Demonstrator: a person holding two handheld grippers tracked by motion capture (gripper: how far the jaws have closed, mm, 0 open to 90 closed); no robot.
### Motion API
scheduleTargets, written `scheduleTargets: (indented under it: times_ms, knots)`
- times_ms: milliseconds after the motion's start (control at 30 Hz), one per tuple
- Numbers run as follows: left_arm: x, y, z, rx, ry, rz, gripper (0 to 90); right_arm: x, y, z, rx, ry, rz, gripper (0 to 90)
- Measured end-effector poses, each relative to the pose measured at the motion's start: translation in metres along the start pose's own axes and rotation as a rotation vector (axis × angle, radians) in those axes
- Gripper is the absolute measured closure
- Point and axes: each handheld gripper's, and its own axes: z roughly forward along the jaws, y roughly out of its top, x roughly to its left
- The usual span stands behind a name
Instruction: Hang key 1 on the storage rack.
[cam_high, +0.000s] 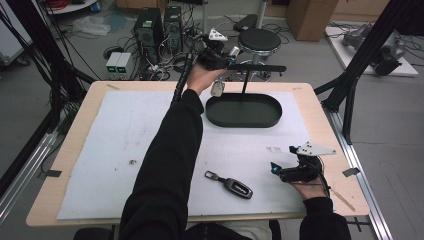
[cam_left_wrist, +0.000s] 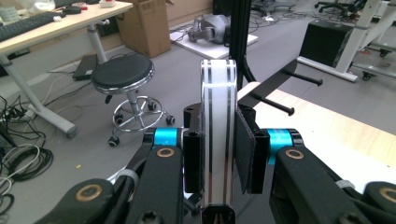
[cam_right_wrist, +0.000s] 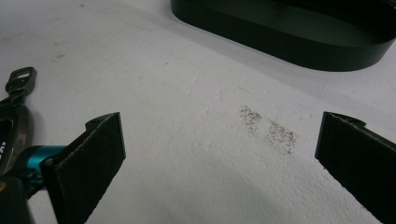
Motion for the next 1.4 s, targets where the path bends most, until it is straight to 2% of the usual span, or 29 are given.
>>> scheduleTargets:
  times_ms: [167, 467, 800, 933, 1033, 1133, 1300, 1400]
  knots:
    - [0.001, 0.006, 0.002, -0.022, 0.016, -0.004, 74.5, -0.001, -0.001, -0.002, -0.008, -0.007, -0.003, 0.8]
    - [0.006, 0.008, 0.012, -0.044, 0.020, -0.057, 74.5, -0.002, -0.002, -0.002, 0.001, -0.012, -0.007, 0.9]
    - [0.006, 0.014, 0.019, -0.020, 0.080, -0.014, 74.5, -0.003, -0.003, -0.004, 0.003, -0.017, -0.004, 0.8]
    - [0.009, 0.014, 0.021, -0.033, 0.113, -0.012, 74.4, -0.003, -0.004, -0.005, 0.002, -0.021, -0.004, 0.8]
    - [0.012, 0.014, 0.023, -0.053, 0.126, -0.026, 74.4, -0.003, -0.004, -0.005, 0.005, -0.021, -0.007, 0.9]
    - [0.017, 0.014, 0.026, -0.049, 0.143, -0.027, 74.4, -0.002, -0.004, -0.004, 0.009, -0.021, -0.006, 0.8]
    - [0.026, 0.012, 0.025, -0.047, 0.132, -0.069, 73.1, -0.002, -0.004, -0.004, 0.012, -0.020, -0.012, 0.8]
    - [0.030, 0.012, 0.020, -0.061, 0.095, -0.155, 52.6, -0.003, -0.004, -0.004, 0.010, -0.018, -0.005, 0.8]
